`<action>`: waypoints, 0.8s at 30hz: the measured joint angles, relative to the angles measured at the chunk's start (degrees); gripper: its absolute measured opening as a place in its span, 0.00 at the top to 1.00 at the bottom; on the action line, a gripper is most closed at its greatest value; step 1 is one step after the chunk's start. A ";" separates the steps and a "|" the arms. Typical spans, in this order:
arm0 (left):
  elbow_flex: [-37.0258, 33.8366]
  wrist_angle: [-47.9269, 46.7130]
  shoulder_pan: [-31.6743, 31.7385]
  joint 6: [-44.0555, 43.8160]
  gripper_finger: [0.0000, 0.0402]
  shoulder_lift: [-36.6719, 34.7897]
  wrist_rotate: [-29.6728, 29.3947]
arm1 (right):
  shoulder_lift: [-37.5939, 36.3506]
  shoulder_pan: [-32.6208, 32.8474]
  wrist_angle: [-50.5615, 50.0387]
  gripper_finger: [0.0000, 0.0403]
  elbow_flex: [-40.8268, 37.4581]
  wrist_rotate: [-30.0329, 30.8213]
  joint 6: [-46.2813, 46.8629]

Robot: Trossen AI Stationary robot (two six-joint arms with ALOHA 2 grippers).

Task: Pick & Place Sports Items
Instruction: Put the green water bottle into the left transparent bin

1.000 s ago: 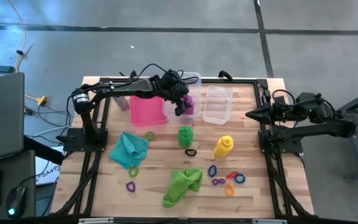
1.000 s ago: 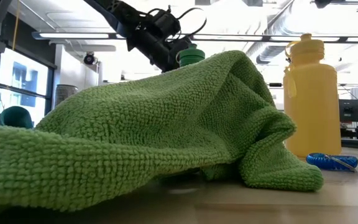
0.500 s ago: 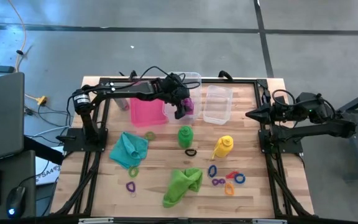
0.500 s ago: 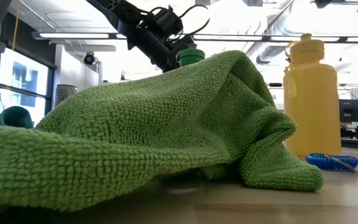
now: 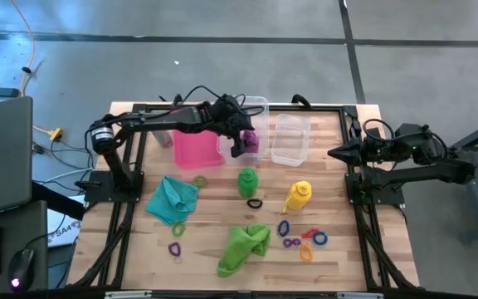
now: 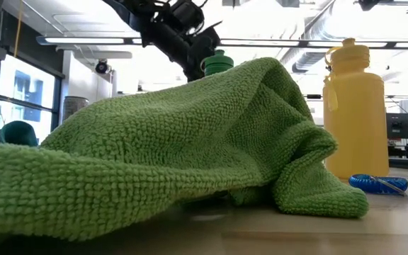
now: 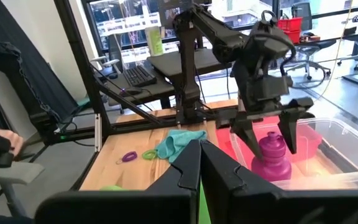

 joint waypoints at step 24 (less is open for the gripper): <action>0.04 -12.57 -7.07 -3.73 0.27 -21.88 7.69 | 0.00 0.02 0.29 1.00 -0.01 -0.17 -0.19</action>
